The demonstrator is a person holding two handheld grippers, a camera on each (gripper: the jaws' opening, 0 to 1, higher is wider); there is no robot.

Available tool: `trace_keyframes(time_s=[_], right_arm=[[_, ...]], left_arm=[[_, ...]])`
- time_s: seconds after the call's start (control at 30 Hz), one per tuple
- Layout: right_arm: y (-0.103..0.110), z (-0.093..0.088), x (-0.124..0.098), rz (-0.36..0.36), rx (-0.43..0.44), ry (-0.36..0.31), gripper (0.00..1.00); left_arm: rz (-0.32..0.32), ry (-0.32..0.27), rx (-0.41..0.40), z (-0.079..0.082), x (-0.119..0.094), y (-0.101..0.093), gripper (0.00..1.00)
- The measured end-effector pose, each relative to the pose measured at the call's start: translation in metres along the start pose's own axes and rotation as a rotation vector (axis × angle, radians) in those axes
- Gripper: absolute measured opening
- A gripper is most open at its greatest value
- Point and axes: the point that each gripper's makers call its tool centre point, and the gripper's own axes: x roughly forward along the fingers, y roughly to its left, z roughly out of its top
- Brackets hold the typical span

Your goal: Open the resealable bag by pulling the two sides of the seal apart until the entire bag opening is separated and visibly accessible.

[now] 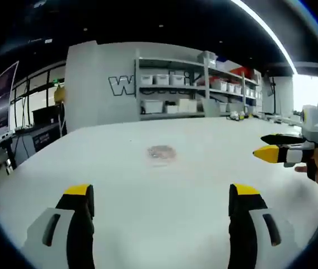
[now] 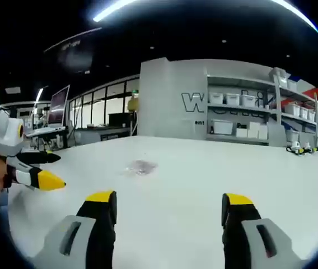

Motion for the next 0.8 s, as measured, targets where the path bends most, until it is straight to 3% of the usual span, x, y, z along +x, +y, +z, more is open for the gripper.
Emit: trace_keyframes(time_s=[0.3, 0.8], right_arm=[[0.002, 0.001, -0.001, 0.003, -0.009, -0.002, 0.76], [0.013, 0.001, 0.007, 0.045, -0.043, 0.013, 0.68]], left_arm=[[-0.003, -0.004, 0.002, 0.002, 0.001, 0.001, 1.0], [-0.064, -0.029, -0.037, 0.005, 0.0, -0.011, 0.96]])
